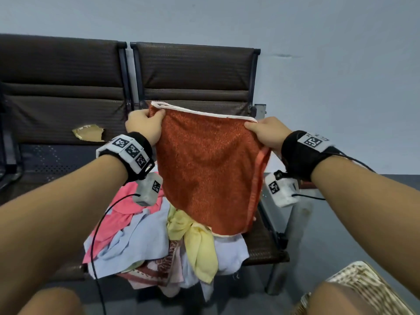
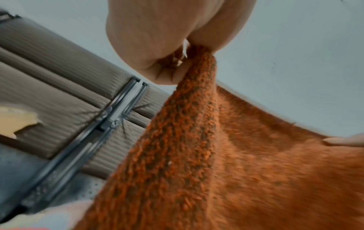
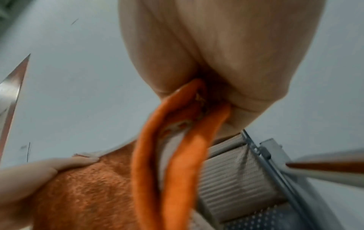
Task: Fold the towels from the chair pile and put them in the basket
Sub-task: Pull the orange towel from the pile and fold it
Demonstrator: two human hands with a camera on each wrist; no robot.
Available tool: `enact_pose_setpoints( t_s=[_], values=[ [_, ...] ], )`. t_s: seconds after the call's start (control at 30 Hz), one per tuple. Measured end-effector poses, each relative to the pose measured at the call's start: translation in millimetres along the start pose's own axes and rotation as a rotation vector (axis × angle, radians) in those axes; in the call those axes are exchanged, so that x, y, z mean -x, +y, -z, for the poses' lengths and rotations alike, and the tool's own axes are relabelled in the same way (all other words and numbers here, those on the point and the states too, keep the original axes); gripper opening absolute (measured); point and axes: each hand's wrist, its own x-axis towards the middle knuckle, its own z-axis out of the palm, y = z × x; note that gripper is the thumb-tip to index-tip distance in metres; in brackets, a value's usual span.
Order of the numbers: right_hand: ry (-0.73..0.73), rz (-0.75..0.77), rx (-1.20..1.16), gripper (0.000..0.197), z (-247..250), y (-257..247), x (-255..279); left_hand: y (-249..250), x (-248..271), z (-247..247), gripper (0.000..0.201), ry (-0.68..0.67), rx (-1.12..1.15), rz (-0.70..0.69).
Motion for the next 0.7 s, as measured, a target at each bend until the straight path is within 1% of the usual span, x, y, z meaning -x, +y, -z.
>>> enact_pose_setpoints(
  t_s=[0.1,0.17,0.23,0.27,0.3,0.33,0.37,0.4,0.43,0.47,0.5,0.53,0.57,0.6,0.63,0.67,0.7],
  values=[
    [-0.033,-0.122,-0.209,0.027,-18.0,-4.2,7.7,8.2,18.4,-17.9,0.042,-0.063,0.106,0.107],
    [-0.044,-0.174,-0.379,0.017,-29.1,-9.4,13.4,16.4,39.6,-29.2,0.044,-0.18,0.281,0.137],
    [-0.079,-0.2,-0.55,0.013,-37.0,-16.9,20.9,21.9,65.1,-39.8,0.039,-0.346,0.355,0.083],
    [-0.111,-0.208,-0.639,0.017,-39.7,-20.0,23.7,24.8,78.8,-44.1,0.034,-0.436,0.347,0.023],
    [-0.157,-0.214,-0.706,0.025,-40.7,-21.7,25.6,28.3,91.6,-47.4,0.03,-0.515,0.321,-0.042],
    [-0.202,-0.211,-0.724,0.034,-41.1,-23.0,28.3,31.2,101.4,-49.2,0.028,-0.572,0.276,-0.106],
    [-0.232,-0.198,-0.689,0.038,-40.9,-23.1,31.5,33.7,107.1,-49.4,0.026,-0.609,0.236,-0.15],
    [-0.241,-0.174,-0.625,0.033,-40.4,-21.9,34.2,36.2,109.4,-46.9,0.026,-0.649,0.237,-0.142],
    [-0.237,-0.151,-0.565,0.021,-39.7,-19.0,35.5,39.1,109.5,-43.4,0.026,-0.698,0.288,-0.085],
    [-0.24,-0.138,-0.528,0.016,-38.1,-15.6,36.2,40.9,106.9,-39.2,0.027,-0.72,0.338,-0.015],
    [-0.253,-0.131,-0.505,0.022,-36.1,-12.0,36.0,41.3,103.2,-35.6,0.029,-0.7,0.376,0.046],
    [-0.278,-0.137,-0.494,0.028,-34.2,-9.7,36.6,39.7,98.7,-34.2,0.028,-0.634,0.368,0.07],
    [-0.316,-0.141,-0.486,0.03,-32.3,-7.9,37.1,36.7,94.8,-34.2,0.027,-0.55,0.333,0.062],
    [-0.358,-0.143,-0.484,0.028,-30.9,-7.2,38.1,33.2,91.4,-35.1,0.034,-0.478,0.308,0.048],
    [-0.388,-0.142,-0.49,0.025,-29.9,-6.3,38.4,32.2,90.4,-35.8,0.047,-0.472,0.314,0.052],
    [-0.397,-0.141,-0.508,0.022,-30.0,-6.7,38.7,31.2,88.4,-36.8,0.059,-0.547,0.362,0.076],
    [-0.381,-0.146,-0.527,0.019,-30.6,-7.0,37.5,29.9,86.0,-37.5,0.064,-0.672,0.418,0.112]
  ],
)
